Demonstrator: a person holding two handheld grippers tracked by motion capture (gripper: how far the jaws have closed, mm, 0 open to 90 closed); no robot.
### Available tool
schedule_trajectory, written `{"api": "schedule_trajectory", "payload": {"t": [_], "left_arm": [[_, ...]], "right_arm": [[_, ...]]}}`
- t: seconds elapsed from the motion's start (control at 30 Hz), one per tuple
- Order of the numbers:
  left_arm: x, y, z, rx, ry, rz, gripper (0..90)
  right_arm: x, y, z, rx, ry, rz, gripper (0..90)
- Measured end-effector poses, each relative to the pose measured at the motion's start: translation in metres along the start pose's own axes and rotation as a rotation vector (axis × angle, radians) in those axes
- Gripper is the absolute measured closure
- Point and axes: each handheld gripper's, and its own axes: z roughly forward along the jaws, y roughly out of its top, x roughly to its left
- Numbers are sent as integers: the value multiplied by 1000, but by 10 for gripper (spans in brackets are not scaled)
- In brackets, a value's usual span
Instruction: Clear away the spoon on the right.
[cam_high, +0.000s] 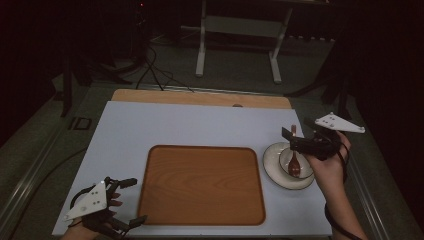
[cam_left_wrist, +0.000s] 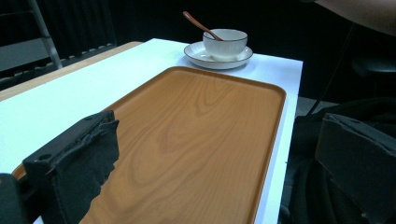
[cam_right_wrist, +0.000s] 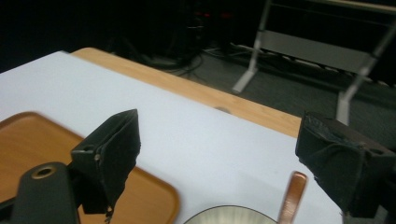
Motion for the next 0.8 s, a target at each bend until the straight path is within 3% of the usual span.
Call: {"api": "schedule_trajectory", "payload": {"t": [0.13,0.27,0.43,0.8], "left_arm": [[0,0,0,-1,0,1,5],[0,0,0,-1,1,1,5],[0,0,0,1,1,4,5],[0,0,-1,-1,3,4,6]], "right_arm": [[-12,-8,13,37,-37,55,155],[-23,-18,24,85,-60,98,228],[-35,-32,34,132,-123,147,294],[-48,-58,53,259,-209,246,408]]}}
